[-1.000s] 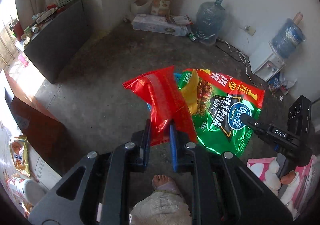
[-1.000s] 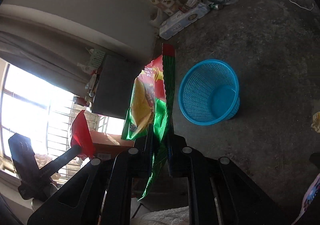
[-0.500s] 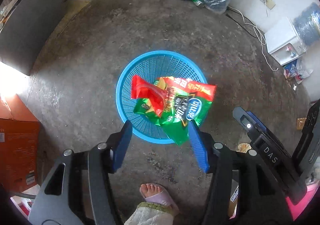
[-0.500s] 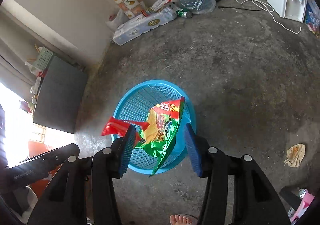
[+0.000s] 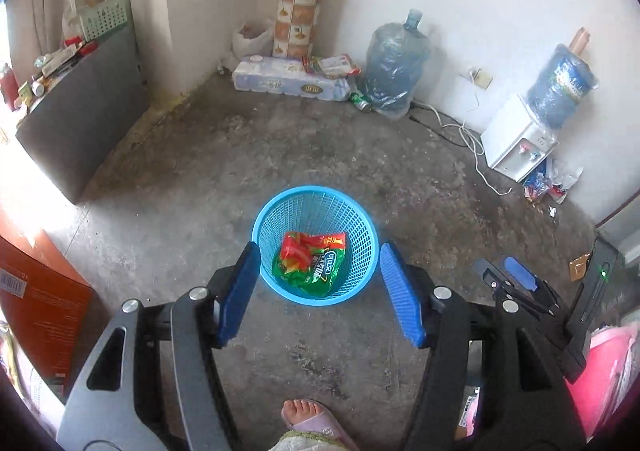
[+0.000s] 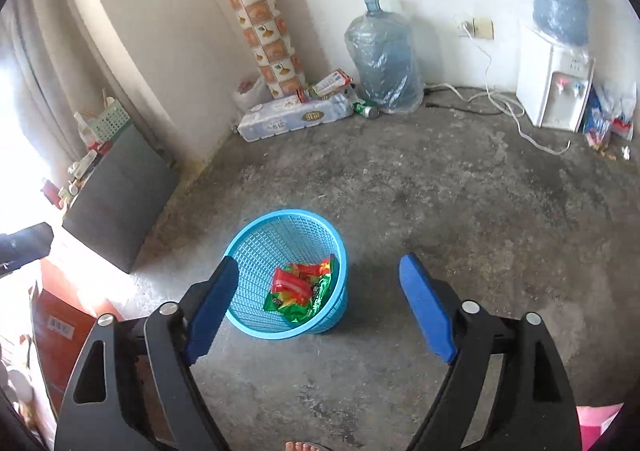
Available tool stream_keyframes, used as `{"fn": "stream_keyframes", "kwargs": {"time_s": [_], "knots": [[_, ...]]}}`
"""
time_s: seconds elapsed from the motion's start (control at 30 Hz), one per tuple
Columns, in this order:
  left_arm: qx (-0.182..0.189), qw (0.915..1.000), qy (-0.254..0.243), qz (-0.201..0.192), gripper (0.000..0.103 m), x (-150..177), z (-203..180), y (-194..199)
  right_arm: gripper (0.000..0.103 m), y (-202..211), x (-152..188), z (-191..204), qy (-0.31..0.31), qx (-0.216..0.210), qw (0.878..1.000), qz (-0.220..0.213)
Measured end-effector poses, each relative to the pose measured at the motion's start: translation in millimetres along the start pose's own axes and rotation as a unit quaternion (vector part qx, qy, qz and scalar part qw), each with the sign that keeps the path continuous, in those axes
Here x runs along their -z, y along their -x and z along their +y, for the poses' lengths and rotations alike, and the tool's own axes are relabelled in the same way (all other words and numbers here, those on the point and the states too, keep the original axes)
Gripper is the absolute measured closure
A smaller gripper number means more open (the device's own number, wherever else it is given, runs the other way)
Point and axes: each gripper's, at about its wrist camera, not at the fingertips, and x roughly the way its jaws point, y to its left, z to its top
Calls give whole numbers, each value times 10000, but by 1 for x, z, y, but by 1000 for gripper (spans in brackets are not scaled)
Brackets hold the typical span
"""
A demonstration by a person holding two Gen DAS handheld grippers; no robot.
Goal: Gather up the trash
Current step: 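Grasp the clear plastic cup with the left tool while the right tool grasps the pink snack bag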
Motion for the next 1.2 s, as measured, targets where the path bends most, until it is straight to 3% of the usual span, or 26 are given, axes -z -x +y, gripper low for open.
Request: {"fn": "stream_keyframes", "kwargs": {"time_s": [0.03, 0.13, 0.33, 0.43, 0.5, 0.63, 0.8, 0.93, 1.07, 1.2], "knots": [[-22, 9998, 9, -178, 44, 7, -2, 22, 7, 16, 1, 7, 219, 36, 9996, -173], [109, 9977, 226, -625, 44, 32, 0, 81, 6, 57, 3, 29, 838, 112, 9945, -620], [-127, 9855, 890, -1440, 41, 104, 34, 198, 6, 120, 16, 80, 1808, -296, 9792, -874], [-499, 9768, 1074, -1786, 40, 154, 52, 249, 6, 149, 29, 111, 2083, -881, 9703, -862], [-714, 9703, 1225, -1959, 38, 191, 65, 281, 6, 165, 41, 135, 2271, -1521, 9599, -617], [-1307, 9489, 1672, -2337, 36, 274, 92, 340, 6, 196, 76, 192, 2792, -2523, 9258, -362], [-2066, 9162, 2390, -2465, 36, 366, 123, 380, 6, 231, 147, 271, 3854, -3488, 8542, -117], [-2499, 9087, 2659, -2029, 36, 412, 139, 373, 7, 253, 199, 320, 4511, -3815, 8069, 23], [-2456, 9073, 2932, -1749, 36, 444, 152, 362, 7, 268, 226, 348, 4886, -3842, 7833, -79], [-2147, 9013, 3341, -1729, 36, 468, 164, 356, 8, 277, 238, 362, 4981, -3867, 7761, 4]]}}
